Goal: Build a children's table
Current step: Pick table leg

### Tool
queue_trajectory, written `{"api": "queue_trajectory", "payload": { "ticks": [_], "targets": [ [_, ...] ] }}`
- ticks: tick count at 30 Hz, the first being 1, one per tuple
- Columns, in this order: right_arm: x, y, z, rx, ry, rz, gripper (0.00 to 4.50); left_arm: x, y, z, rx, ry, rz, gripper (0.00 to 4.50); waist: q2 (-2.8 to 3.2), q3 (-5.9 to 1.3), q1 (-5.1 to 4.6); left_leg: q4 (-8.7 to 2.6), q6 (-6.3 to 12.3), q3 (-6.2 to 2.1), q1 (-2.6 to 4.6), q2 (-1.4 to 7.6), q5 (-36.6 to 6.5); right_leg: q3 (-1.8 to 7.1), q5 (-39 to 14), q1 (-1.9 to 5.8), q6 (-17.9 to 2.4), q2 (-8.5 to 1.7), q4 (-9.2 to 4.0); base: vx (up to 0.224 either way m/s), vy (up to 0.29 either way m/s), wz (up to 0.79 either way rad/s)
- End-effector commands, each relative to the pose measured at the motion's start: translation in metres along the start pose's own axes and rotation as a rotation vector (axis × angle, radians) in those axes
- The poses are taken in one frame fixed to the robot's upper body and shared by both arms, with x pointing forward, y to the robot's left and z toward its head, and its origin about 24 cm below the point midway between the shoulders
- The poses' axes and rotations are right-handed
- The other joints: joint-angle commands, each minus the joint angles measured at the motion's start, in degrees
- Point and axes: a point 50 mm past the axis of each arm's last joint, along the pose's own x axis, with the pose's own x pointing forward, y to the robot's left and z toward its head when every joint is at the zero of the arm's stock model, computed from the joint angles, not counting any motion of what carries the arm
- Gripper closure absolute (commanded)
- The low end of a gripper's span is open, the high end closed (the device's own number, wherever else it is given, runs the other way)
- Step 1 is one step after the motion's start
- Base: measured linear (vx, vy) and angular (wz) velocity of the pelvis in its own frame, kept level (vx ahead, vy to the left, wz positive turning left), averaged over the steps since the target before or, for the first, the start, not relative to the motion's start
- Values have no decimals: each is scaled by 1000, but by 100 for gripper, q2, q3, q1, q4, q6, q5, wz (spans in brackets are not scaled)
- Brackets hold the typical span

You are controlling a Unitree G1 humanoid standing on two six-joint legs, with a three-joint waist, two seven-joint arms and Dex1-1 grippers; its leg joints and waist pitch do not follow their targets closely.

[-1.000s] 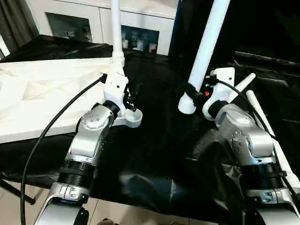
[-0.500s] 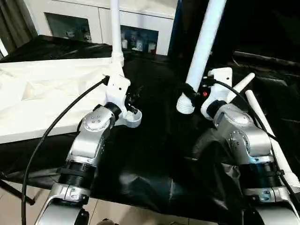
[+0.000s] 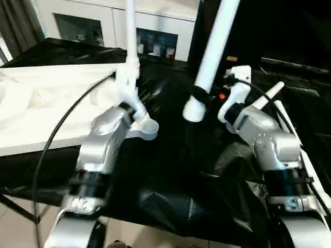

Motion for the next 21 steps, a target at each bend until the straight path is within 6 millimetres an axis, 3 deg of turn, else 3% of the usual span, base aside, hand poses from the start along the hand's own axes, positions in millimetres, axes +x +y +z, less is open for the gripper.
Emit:
{"api": "queue_trajectory", "payload": {
  "ticks": [1,7,10,21],
  "targets": [
    [-4,-2,10,5,-4,50,261,2,-7,11,-124,-19,-87,229,-21,-450,25,-327,185,-23,58,231,-257,221,28,368,-1384,-461,-318,0,0,0],
    [-11,-1,8,0,44,134,261,-4,-17,15,-299,45,-222,178,-5,-452,66,-315,211,-19,52,217,-183,217,43,366,-1370,-441,-324,0,0,0],
    [-12,2,9,-6,51,160,261,-5,-23,12,-308,81,-260,171,19,-454,77,-324,182,-30,63,233,-211,213,-25,366,-1325,-444,-329,0,0,0],
    [-18,14,6,-19,93,276,261,-4,-35,2,-338,184,-338,62,30,-458,80,-323,126,-33,54,221,-205,221,-17,381,-1258,-434,-342,0,0,0]
  ]
}}
